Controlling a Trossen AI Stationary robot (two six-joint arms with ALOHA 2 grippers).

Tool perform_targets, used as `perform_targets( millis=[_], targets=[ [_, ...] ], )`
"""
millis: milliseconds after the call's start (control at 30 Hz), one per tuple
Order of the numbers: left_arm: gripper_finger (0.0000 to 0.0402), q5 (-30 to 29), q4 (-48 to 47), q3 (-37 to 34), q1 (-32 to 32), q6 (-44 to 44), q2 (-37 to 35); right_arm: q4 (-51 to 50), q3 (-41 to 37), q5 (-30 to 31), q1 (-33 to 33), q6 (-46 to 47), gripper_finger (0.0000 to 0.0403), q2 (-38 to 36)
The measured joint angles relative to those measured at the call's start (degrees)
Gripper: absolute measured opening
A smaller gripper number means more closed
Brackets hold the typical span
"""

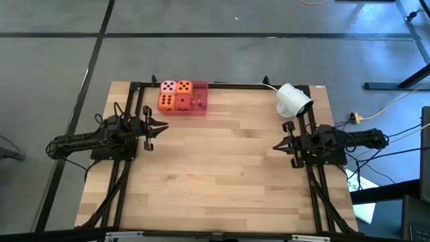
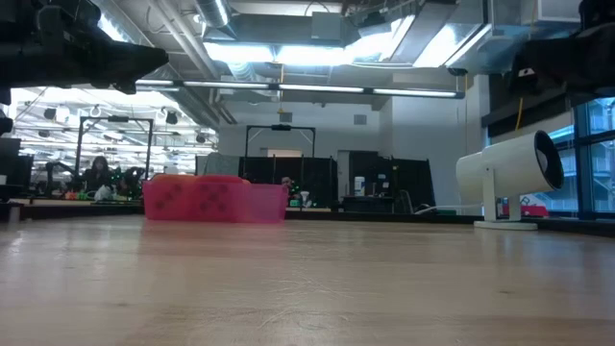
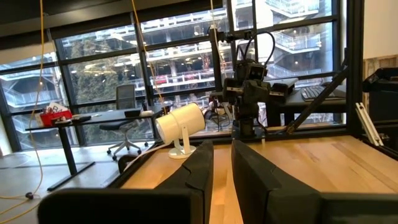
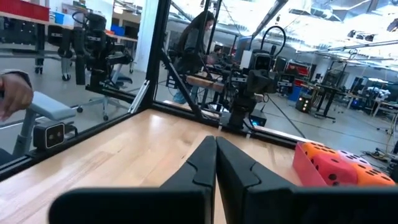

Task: Pick & Place Dice
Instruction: Return to Home Position

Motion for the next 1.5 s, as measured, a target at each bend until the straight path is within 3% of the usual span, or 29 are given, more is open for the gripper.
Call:
perform_targets(
  millis=[300, 1500],
  targets=[
    [0.0056, 0.02, 0.00, 0.00, -0.01, 0.01, 0.00, -3.91, 0.04, 8.22, -0.02, 10.07, 0.0011, 0.03],
    [0.0052, 0.01, 0.00, -0.01, -0.01, -0.02, 0.00, -3.79, 0.07, 7.23, 0.01, 12.95, 0.0011, 0.52]
  ],
)
